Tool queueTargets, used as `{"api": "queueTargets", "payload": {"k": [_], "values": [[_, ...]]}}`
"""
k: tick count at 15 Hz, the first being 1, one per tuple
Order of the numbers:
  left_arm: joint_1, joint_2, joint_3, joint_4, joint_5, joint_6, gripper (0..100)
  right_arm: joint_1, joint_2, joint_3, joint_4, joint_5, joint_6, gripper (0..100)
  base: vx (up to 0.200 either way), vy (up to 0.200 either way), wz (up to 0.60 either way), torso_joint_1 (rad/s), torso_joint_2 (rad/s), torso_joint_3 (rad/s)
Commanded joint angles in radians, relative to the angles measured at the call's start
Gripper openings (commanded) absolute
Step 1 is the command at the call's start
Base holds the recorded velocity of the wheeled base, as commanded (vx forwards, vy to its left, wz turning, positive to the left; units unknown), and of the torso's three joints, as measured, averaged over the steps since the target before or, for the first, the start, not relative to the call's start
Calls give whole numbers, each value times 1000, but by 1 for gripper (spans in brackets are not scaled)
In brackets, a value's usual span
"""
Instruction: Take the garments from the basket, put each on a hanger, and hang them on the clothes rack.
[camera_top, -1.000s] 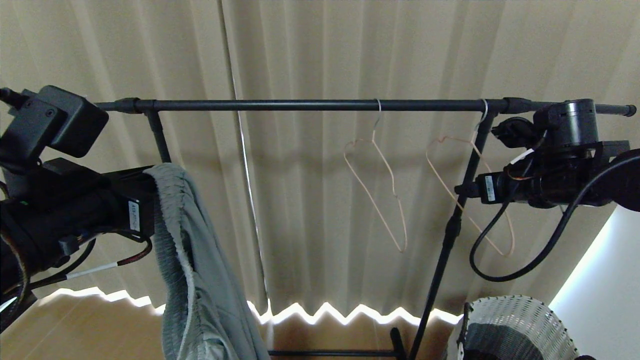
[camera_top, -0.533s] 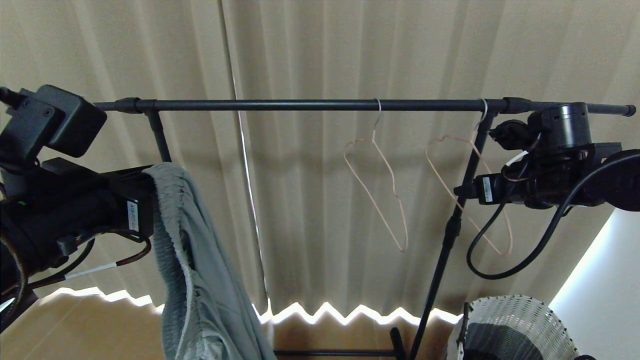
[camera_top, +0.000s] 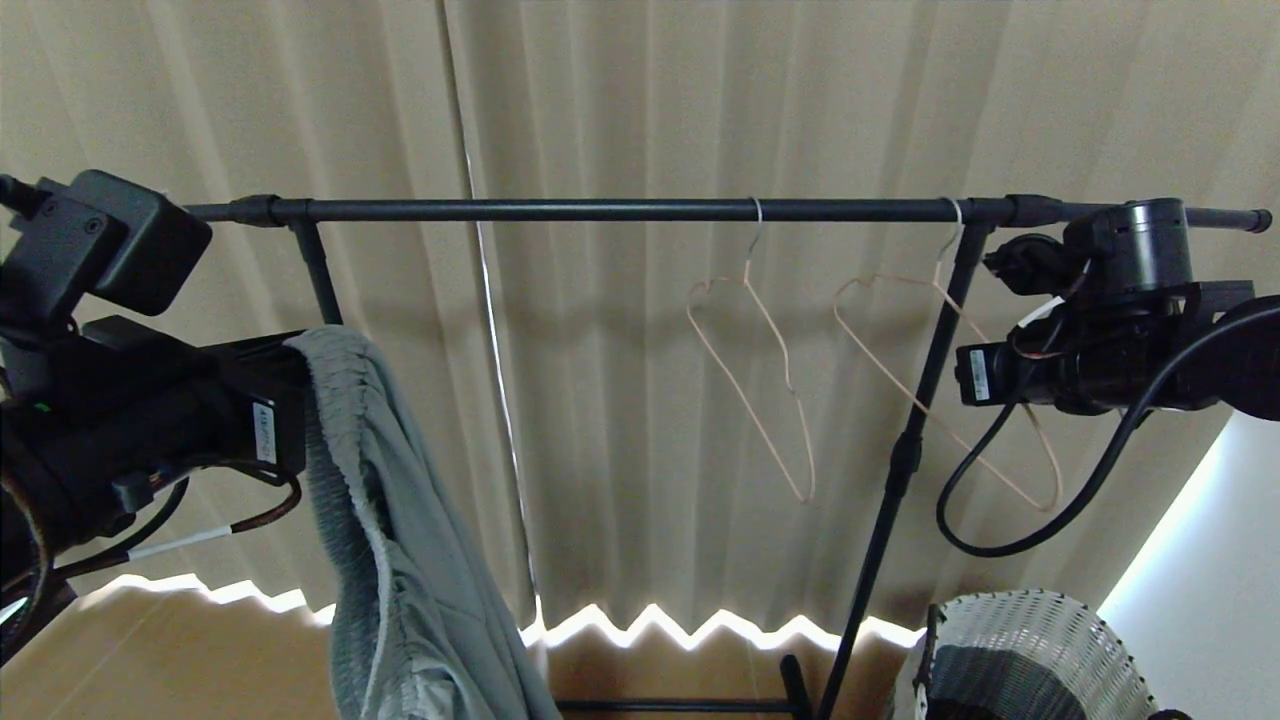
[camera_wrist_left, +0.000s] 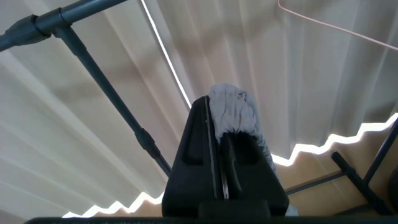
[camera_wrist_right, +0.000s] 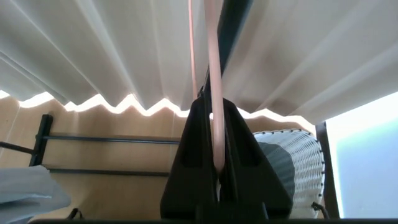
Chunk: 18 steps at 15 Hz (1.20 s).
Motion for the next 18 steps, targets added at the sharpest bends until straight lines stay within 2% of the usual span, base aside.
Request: {"api": "queueTargets", "payload": {"k": [1,7,13,16,18], "values": [[0,-2,3,0,1,0,0,0,-16,1,0,0,0,0,0,0,0,0,0,0],[0,-1,8,-3,1,5,0,3,-114,7,-9,3,0,0,0,0,0,0,0,0],[2,4,8,-8,1,3,0,26,-279,167,-12,5,0,0,0,0,0,0,0,0],[3,4,8,-8,4,3,0,28,-345,215,-10,5,-3,0,0,0,0,0,0,0],[3,4,8,-8,5,3,0,30,-384,236,-9,6,-5,0,-200,0,0,5,5,0]]}}
